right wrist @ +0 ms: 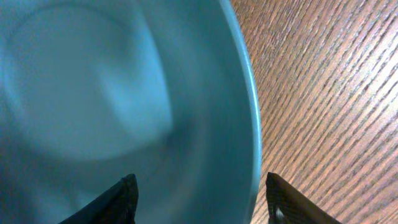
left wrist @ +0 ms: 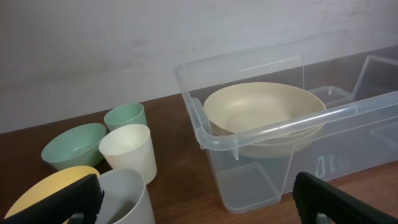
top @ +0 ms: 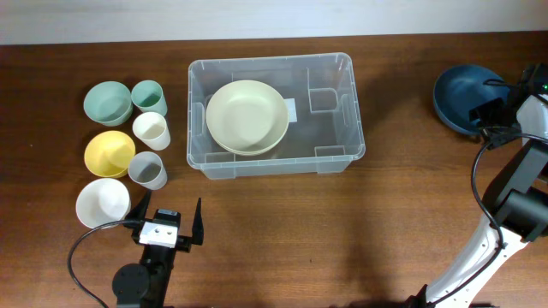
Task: Pack container
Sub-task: 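Grasp the rim of the dark blue bowl with the right gripper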
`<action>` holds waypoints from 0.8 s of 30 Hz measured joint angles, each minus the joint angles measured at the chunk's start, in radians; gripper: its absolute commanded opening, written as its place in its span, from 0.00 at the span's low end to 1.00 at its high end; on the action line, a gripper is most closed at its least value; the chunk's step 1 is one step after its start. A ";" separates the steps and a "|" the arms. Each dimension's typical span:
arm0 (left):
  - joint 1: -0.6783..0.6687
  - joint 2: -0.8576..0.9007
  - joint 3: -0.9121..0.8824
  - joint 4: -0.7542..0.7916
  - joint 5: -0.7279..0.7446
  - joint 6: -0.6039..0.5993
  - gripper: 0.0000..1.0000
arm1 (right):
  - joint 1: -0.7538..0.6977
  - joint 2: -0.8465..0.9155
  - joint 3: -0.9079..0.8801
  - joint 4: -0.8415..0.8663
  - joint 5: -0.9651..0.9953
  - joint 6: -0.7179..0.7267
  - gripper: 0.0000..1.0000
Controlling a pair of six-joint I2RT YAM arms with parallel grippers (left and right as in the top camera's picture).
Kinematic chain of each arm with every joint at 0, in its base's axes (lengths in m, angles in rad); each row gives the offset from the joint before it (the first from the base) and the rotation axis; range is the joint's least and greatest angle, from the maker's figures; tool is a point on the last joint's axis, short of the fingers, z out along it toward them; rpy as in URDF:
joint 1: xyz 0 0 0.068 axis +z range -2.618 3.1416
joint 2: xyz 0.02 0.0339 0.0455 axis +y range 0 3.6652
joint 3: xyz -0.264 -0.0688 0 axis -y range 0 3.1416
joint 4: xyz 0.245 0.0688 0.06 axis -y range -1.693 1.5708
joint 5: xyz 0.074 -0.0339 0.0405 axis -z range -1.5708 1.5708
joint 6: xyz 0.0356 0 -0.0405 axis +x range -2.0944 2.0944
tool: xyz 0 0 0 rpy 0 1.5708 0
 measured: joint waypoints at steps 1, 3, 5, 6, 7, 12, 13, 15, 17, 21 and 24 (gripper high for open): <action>0.000 0.000 0.000 0.000 0.000 0.000 1.00 | 0.000 0.000 0.000 0.000 0.000 0.000 0.61; 0.000 0.000 0.000 0.000 0.000 0.000 1.00 | 0.000 0.001 -0.001 0.000 0.003 0.000 0.61; 0.000 0.000 0.000 0.000 0.000 0.000 1.00 | 0.000 0.002 -0.001 0.000 0.007 0.000 0.61; 0.000 0.000 0.000 0.000 0.000 0.000 1.00 | 0.000 0.003 -0.001 0.000 0.008 0.000 0.61; 0.000 0.000 0.000 0.000 0.000 0.000 1.00 | 0.000 0.006 -0.001 0.000 0.011 0.000 0.61; 0.000 0.000 0.000 0.000 0.000 0.000 1.00 | 0.000 0.025 -0.001 0.000 0.014 0.000 0.59; 0.000 0.000 0.000 0.000 0.000 0.000 1.00 | 0.000 0.026 -0.001 0.000 0.017 0.000 0.54; 0.000 0.000 0.000 0.000 0.000 0.000 1.00 | 0.000 0.026 -0.001 0.005 0.018 -0.001 0.43; 0.000 0.000 0.000 0.000 0.000 0.000 1.00 | 0.000 0.027 -0.003 0.008 0.018 0.002 0.25; 0.000 0.000 0.000 0.000 0.000 0.000 1.00 | -0.002 0.027 -0.003 0.023 0.013 0.012 0.04; 0.000 0.000 0.000 0.000 0.000 0.000 1.00 | -0.004 0.026 0.004 0.034 0.009 0.015 0.04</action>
